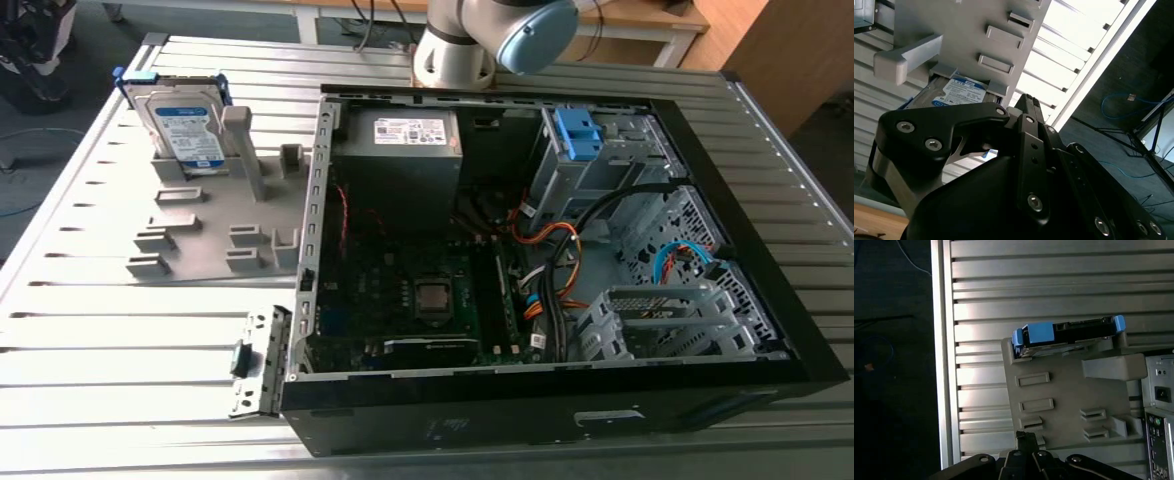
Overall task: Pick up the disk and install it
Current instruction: 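Reach for the disk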
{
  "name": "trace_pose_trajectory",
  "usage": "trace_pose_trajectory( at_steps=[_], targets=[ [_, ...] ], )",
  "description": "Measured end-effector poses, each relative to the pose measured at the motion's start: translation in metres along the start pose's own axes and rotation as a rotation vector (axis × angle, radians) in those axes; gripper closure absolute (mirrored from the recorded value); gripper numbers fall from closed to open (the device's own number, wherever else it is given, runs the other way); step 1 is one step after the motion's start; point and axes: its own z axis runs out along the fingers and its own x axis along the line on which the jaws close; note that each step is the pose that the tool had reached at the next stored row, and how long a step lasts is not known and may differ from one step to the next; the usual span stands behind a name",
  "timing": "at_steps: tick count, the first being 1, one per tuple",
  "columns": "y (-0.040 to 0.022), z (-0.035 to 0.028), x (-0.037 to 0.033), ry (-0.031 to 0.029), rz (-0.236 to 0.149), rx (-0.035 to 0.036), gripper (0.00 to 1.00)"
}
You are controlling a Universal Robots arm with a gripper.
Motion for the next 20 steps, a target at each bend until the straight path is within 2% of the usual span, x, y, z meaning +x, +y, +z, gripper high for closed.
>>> trace_pose_trajectory(
  at_steps=[7,20],
  targets=[
    [-0.0002,0.0005,0.0099,-0.0001,0.000,-0.0001,0.89],
    [0.0041,0.0018,0.0317,-0.0001,0.000,0.0000,0.89]
  ],
)
